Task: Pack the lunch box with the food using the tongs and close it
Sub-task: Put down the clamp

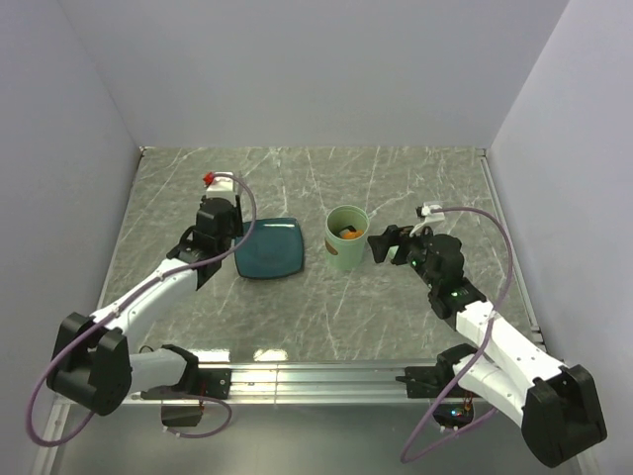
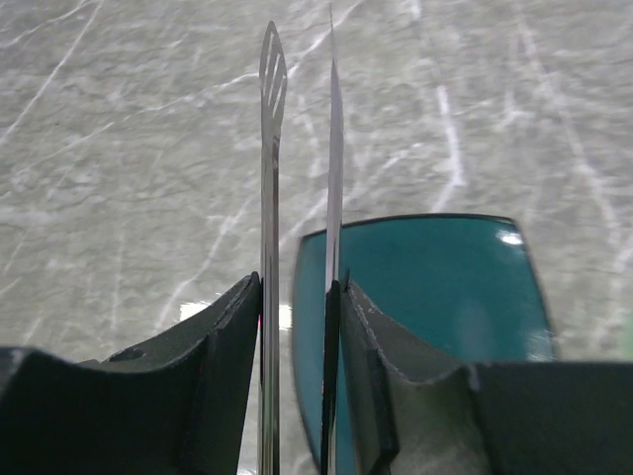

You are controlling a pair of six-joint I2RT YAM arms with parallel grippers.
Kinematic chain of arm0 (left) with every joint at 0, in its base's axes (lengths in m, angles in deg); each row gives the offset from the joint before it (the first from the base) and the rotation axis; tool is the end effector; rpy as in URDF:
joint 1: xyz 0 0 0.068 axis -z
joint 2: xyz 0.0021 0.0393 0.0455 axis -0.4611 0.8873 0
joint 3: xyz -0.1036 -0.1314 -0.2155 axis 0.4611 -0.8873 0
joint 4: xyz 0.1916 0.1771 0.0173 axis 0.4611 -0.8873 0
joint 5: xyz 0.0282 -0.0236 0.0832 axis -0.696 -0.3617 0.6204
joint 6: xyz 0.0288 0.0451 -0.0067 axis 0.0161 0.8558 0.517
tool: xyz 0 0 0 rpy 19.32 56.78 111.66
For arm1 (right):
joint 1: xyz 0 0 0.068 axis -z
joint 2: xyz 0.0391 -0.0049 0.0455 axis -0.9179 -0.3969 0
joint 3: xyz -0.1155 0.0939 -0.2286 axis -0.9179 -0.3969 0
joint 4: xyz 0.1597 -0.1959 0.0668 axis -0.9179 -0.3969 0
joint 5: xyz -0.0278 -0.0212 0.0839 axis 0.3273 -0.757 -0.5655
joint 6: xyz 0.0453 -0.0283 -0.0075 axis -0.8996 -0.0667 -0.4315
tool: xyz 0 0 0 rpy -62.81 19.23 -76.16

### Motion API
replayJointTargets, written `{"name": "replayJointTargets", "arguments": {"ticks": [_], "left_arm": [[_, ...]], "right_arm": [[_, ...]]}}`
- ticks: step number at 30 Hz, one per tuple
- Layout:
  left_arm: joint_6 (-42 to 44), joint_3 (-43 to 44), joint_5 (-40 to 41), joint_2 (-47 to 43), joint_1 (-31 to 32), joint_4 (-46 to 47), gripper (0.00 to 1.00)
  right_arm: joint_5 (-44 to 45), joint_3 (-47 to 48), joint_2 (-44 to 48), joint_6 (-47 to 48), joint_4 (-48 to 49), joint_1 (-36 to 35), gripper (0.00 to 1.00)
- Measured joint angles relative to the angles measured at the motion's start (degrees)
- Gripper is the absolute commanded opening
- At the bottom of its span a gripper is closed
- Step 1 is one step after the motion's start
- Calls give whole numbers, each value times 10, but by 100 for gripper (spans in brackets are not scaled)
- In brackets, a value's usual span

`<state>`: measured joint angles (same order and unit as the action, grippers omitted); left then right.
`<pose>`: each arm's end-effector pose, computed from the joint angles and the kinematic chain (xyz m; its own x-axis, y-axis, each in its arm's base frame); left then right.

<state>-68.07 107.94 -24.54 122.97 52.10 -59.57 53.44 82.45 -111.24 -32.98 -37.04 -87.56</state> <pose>0.2495 -0.0985 0.2687 -0.3540 -0.0512 -0.9338 -0.0395 0.9984 -0.0398 0.1929 0.0772 0.2413 -0.2775 0.1801 -0.9437 -0.3758 0.8837 0.2792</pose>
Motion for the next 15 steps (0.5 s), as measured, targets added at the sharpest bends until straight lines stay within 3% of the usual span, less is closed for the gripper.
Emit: {"name": "replayJointTargets", "arguments": {"ticks": [15], "left_arm": [[47, -7, -14, 131, -112, 82, 39]], "right_arm": [[-39, 1, -38, 0, 30, 0, 93]]}}
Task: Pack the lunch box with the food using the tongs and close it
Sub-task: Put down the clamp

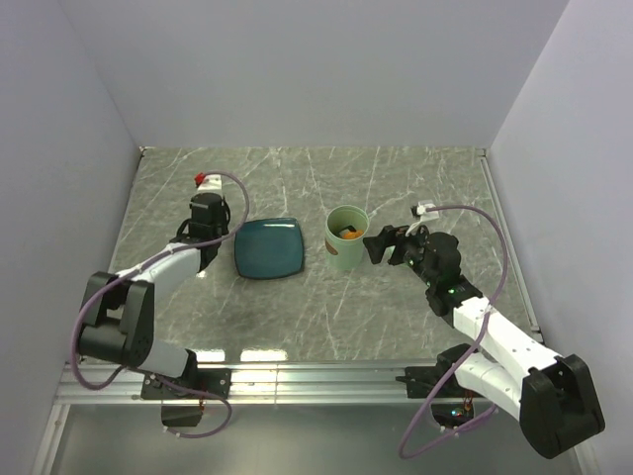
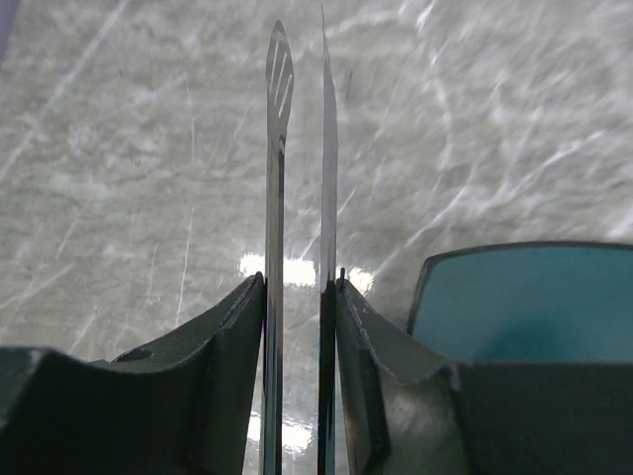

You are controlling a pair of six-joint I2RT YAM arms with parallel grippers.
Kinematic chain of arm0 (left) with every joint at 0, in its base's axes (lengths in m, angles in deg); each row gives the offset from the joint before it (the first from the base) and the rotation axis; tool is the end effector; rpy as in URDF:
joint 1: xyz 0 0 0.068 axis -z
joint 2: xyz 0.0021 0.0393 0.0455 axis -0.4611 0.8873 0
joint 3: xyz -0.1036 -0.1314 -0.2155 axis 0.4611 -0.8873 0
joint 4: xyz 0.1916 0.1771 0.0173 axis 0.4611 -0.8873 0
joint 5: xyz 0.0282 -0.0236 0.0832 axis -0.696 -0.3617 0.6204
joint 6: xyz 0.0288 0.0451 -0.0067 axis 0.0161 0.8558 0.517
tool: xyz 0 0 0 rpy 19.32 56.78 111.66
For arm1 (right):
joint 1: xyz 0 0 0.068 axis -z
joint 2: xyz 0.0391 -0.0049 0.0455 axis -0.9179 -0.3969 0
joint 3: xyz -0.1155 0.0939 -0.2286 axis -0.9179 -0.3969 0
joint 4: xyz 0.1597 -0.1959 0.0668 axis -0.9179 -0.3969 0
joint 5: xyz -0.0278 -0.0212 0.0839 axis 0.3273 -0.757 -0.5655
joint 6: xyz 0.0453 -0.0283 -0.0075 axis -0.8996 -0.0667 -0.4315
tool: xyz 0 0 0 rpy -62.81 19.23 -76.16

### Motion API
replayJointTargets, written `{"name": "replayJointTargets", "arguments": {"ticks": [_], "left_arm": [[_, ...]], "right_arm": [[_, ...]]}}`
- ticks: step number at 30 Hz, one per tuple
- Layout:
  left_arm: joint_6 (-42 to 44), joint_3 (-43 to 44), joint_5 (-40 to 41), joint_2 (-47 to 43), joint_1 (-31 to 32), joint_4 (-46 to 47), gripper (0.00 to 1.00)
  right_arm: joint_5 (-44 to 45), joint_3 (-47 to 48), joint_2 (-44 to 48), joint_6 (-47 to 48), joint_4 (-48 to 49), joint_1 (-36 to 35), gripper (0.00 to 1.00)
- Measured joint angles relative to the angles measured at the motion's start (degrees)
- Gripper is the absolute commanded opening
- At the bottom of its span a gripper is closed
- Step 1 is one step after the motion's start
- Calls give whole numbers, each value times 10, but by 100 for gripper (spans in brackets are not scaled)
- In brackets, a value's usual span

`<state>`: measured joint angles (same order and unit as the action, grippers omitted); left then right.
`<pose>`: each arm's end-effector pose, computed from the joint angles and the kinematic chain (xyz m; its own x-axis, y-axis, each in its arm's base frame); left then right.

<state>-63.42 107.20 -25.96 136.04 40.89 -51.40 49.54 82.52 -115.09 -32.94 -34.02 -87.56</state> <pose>0.2977 -0.0570 0.2171 -0.4457 -0.0196 -0.8950 -0.1777 0.9818 0.0670 0.2007 0.0828 0.2345 -0.3047 0.1666 -0.9377 -0.4293 0.8549 0.2914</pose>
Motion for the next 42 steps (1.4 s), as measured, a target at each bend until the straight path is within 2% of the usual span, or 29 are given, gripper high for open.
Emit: {"name": "replayJointTargets", "arguments": {"ticks": [10, 25, 29, 35, 42], "left_arm": [[9, 62, 31, 112, -4, -54, 40], [-12, 139, 90, 205, -7, -182, 49], [-23, 153, 91, 213, -7, -195, 52], [-45, 153, 98, 206, -8, -210, 61], [-69, 138, 106, 139, -7, -219, 68]], "right_arm": [[-5, 0, 15, 0, 2, 0, 92], [-6, 0, 15, 0, 2, 0, 92], [-6, 0, 15, 0, 2, 0, 93], [-6, 0, 15, 0, 2, 0, 96], [-2, 0, 12, 0, 2, 0, 97]]}}
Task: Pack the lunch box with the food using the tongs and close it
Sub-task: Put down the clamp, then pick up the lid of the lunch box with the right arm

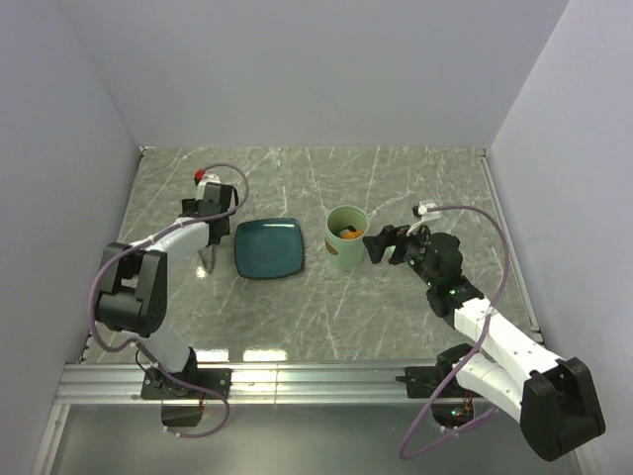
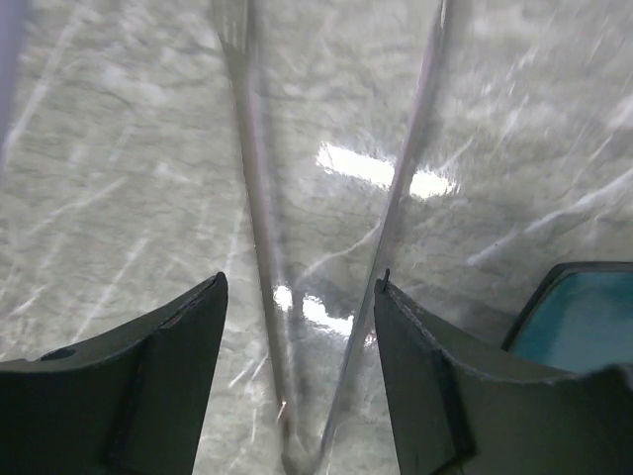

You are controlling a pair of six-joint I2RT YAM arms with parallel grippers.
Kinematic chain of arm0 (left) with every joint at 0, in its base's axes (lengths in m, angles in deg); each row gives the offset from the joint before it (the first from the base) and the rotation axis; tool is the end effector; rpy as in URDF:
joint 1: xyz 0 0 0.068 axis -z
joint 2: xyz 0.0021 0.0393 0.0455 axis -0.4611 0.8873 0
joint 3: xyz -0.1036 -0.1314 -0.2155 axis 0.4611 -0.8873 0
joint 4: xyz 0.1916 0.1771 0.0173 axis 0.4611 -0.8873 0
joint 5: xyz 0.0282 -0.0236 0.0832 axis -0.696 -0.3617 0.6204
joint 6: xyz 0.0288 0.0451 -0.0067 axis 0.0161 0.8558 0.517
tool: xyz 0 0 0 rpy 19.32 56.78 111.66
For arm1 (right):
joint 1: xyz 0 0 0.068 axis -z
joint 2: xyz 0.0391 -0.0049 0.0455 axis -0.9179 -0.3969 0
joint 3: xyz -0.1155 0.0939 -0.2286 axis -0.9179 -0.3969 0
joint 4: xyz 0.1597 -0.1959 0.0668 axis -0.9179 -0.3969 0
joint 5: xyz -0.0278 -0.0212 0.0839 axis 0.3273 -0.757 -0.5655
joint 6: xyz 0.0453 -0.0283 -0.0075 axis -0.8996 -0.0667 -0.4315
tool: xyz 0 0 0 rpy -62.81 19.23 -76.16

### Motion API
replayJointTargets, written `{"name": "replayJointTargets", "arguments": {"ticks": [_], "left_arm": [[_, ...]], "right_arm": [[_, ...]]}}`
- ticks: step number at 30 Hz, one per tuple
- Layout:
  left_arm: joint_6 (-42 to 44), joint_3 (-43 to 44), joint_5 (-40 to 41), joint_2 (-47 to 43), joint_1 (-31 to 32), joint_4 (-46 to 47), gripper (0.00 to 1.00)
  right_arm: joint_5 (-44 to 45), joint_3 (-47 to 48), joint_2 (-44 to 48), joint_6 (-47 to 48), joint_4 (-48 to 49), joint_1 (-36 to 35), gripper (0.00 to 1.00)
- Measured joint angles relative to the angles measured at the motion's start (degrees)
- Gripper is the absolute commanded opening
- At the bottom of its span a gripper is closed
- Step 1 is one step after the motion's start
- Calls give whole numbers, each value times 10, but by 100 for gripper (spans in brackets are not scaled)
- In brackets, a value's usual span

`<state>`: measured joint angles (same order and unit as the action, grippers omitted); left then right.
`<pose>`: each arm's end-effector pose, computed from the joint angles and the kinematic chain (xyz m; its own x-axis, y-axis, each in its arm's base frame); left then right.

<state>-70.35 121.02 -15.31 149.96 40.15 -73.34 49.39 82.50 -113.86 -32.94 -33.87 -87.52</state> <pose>0.3346 -0.0553 0.1896 -0.6901 -0.0598 -0.7212 -0.3425 0.9049 0.2528 0.1983 0.0818 0.2389 -0.2844 0.1745 -0.9427 -0.4373 0.8515 0.2895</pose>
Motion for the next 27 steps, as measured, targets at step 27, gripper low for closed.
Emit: {"name": "replayJointTargets", "arguments": {"ticks": [27], "left_arm": [[-78, -244, -34, -466, 27, 248, 99]], "right_arm": [[73, 3, 1, -1, -32, 1, 98]]}}
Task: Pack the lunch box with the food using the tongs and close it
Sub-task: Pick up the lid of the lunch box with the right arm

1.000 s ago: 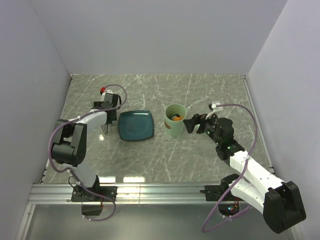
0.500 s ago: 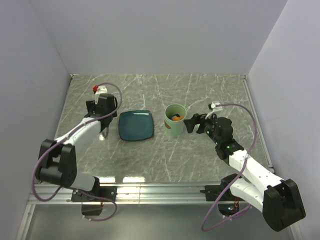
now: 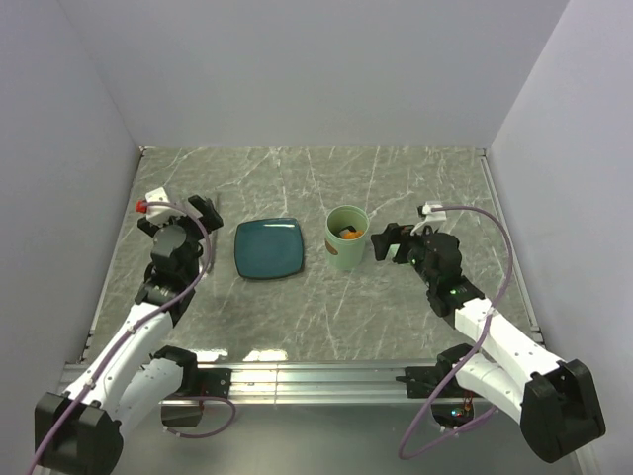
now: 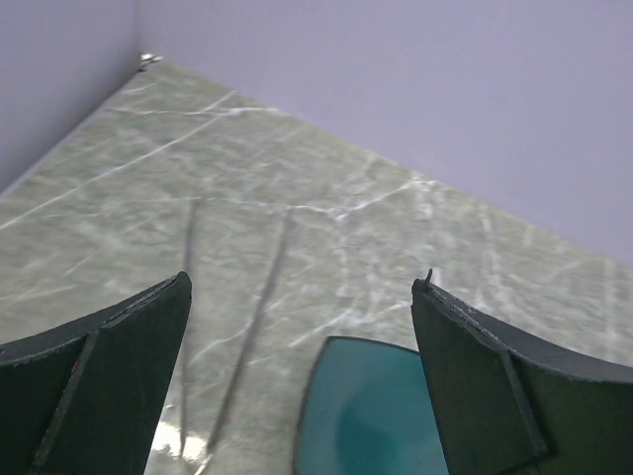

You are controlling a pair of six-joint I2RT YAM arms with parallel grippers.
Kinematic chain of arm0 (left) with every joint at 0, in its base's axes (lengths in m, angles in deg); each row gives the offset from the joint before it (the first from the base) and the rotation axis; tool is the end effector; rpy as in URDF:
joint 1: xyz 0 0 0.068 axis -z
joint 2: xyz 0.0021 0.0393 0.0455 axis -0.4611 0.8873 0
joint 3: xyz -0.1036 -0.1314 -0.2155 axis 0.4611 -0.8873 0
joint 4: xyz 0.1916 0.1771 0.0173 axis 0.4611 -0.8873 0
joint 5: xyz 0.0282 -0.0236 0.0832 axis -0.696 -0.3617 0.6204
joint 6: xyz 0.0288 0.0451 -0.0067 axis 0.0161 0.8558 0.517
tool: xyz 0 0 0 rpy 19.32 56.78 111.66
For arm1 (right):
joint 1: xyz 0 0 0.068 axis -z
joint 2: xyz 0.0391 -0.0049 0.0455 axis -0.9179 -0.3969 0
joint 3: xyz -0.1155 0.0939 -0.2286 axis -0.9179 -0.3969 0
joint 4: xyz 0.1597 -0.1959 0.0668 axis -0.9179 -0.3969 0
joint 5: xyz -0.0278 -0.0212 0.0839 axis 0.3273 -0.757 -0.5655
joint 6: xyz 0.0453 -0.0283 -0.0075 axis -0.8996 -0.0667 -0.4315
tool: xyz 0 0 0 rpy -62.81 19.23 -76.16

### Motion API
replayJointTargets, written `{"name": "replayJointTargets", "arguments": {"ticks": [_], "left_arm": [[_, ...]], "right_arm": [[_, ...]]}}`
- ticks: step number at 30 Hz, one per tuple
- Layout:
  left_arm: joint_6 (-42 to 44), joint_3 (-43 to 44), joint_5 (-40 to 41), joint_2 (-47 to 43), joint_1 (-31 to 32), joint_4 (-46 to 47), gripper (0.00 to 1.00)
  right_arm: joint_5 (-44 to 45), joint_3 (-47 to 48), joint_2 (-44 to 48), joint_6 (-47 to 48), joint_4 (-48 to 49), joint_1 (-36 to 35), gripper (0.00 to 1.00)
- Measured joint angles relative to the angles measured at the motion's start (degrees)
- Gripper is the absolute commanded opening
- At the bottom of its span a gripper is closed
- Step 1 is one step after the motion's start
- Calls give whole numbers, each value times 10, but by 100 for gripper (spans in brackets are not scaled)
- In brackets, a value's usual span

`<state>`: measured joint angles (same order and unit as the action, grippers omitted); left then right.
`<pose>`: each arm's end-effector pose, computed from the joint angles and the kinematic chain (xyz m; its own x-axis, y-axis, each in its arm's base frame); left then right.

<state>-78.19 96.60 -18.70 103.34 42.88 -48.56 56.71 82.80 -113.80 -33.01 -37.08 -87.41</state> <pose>0.1995 -0.0367 0.2926 0.0394 -0.3532 -0.9347 -0.2561 0.9006 -0.3511 0.1996 0.0770 0.2348 -0.2981 0.1744 -0.9385 -0.3141 0.9105 0.2689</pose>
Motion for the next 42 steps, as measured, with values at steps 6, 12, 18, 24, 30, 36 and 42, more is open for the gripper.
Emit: {"name": "replayJointTargets", "arguments": {"ticks": [6, 12, 18, 24, 30, 36, 42], "left_arm": [[-4, -47, -65, -14, 0, 73, 100], [-9, -49, -95, -11, 1, 110, 100], [-9, -49, -97, 0, 2, 122, 99], [-8, -49, -103, 14, 2, 123, 99], [-8, -49, -110, 20, 2, 128, 99], [-8, -49, -112, 22, 2, 129, 99], [-8, -49, -112, 22, 2, 129, 99]], "right_arm": [[75, 29, -2, -5, -53, 1, 98], [168, 106, -95, -20, -112, 1, 97], [211, 153, -179, -35, -174, 12, 91], [210, 162, -219, -50, -214, 50, 82], [192, 189, -275, -57, -240, 61, 78], [177, 206, -296, -58, -254, 68, 67], [164, 239, -336, -59, -269, 76, 58]]}}
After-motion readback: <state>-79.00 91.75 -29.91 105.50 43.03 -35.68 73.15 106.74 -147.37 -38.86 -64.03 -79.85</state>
